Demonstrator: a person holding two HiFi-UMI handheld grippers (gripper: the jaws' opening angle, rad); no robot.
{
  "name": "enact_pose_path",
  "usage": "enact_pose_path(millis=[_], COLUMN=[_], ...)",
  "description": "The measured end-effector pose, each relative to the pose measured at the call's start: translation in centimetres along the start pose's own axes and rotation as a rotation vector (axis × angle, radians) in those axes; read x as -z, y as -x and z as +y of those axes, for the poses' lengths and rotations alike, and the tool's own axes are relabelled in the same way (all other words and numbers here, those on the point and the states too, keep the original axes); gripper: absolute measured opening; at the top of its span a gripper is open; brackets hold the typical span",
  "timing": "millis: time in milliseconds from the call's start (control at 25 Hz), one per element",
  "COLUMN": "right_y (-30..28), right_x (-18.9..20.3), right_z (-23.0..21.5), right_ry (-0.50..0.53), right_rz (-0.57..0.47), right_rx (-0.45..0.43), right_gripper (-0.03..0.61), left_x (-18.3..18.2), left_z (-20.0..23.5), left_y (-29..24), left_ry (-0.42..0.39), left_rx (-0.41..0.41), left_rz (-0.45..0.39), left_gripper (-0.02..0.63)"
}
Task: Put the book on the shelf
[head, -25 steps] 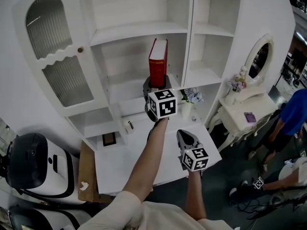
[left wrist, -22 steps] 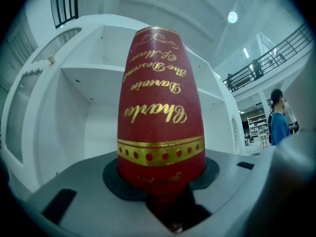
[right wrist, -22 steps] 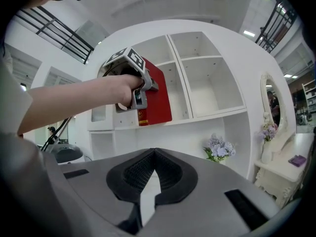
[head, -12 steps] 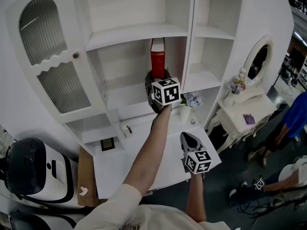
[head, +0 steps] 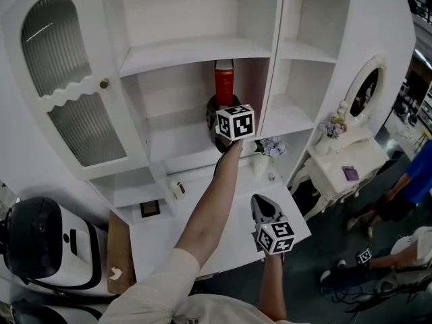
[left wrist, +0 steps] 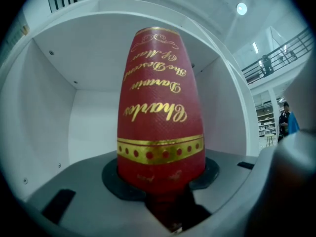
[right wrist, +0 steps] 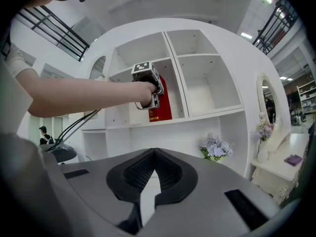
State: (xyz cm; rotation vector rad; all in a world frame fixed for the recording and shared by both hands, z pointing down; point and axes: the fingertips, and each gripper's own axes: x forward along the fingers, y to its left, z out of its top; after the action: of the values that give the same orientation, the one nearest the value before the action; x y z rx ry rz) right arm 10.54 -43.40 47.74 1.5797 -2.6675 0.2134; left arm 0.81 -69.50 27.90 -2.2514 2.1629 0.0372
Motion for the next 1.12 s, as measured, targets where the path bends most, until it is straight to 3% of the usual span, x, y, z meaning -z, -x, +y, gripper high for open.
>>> enact_pose_path(millis=[160,520,600,720,800,1120], right_y=[0.4,3.3,3.7,4.0,4.2,4.9], right_x=[1.0,2.0,2.2,2.3,2.3,2.6], right_z=[0.1,-3.7,-4.0,-4.2,-4.3,-4.1], right_ry=[0.007,-0.027,-0.03,-0.032,-0.03,-0.028], right_rz=[0.025,0.026,0.029,0.032,0.032,0.037], right_rx=[0.012,0.135,0.151,0.163,0.169,0.181], right_gripper=[0.026,0.026,0.026,0.026,0.026,0.026], left_x=[0.1,0.1,0.1,0.3,0.3,0.3], left_z=[0.4,0.2,-0.3,-1.4,-2.4,-4.2], left_y=[-2.4,-5.6,-6.1,-6.4,-6.6,-6.8], left_ry=[-0.003,0.005,0.035,0.061,0.052,0.02], left_rx=[-0.01,-0.001,0.045,0.142,0.201,0.362], left_rz=[0.0,0.0,0.003,0.001,0.001,0.013], left_gripper=[0.189,0.189,0.202,0.314,0.35,0.374])
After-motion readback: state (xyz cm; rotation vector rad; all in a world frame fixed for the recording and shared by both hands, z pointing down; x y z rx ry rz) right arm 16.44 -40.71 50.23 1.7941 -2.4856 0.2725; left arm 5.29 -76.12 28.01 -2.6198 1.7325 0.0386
